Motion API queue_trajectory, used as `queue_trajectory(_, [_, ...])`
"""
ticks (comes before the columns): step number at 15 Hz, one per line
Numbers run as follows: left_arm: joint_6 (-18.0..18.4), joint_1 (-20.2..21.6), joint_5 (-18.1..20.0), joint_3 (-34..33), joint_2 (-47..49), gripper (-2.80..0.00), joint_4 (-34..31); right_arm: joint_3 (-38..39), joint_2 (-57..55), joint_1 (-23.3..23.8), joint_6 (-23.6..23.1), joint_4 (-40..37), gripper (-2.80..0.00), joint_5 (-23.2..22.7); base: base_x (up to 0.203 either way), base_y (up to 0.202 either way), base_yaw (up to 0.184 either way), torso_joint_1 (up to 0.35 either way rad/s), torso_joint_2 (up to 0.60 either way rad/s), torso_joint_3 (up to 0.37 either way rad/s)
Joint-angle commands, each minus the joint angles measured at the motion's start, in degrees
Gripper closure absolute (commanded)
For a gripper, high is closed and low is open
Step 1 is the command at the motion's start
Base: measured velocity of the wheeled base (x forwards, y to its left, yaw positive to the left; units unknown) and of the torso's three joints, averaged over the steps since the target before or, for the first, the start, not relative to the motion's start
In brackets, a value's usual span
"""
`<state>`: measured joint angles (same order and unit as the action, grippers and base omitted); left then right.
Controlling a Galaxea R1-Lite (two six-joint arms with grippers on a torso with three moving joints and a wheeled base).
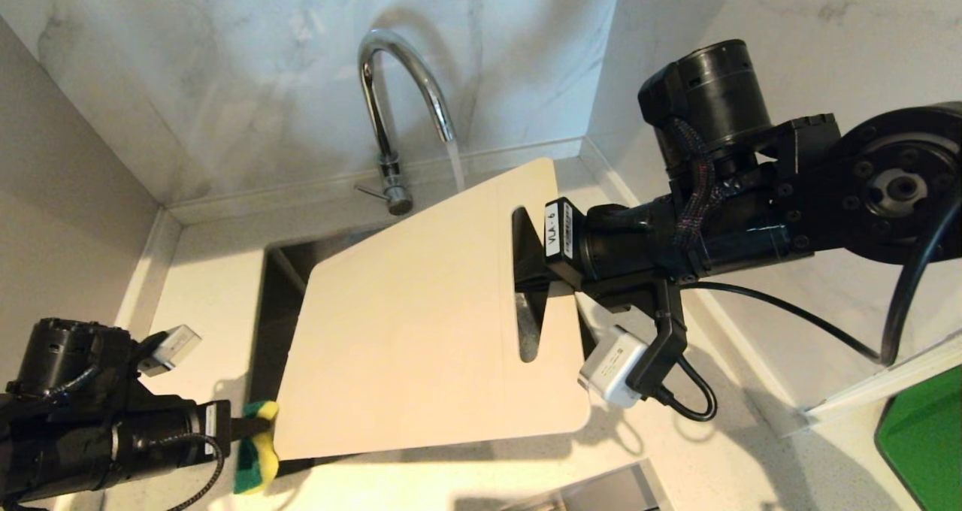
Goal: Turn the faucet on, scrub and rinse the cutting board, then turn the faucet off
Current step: Scrub the cutting board underwater
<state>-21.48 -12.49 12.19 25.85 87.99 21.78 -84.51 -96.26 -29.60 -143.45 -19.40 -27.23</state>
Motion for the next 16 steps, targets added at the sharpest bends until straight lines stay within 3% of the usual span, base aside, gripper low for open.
queue_trajectory(1, [2.4,7.9,3.1,0.3,3.0,0.00,0.8,0.2,0.4,0.0,-0.9,-0.2,0.00,-0.1,0.000,0.000,0.000,0.000,0.00,0.000])
queue_trajectory(3, [3.3,10.5,7.1,2.9,3.6,0.00,0.9,0.3,0.4,0.0,-0.8,-0.2,0.00,-0.1,0.000,0.000,0.000,0.000,0.00,0.000])
queue_trajectory(5, [3.0,10.7,7.5,6.5,2.1,0.00,-1.1,0.3,0.3,0.0,-0.8,-0.2,0.00,-0.2,0.000,0.000,0.000,0.000,0.00,0.000])
queue_trajectory(11, [0.2,14.2,9.0,29.1,-1.9,0.00,-19.8,0.4,0.3,0.1,-0.8,-0.2,0.00,-0.2,0.000,0.000,0.000,0.000,0.00,0.000])
queue_trajectory(16, [1.0,15.3,8.8,35.7,-0.2,0.00,-22.6,0.4,0.3,0.2,-0.8,-0.2,0.00,-0.2,0.000,0.000,0.000,0.000,0.00,0.000])
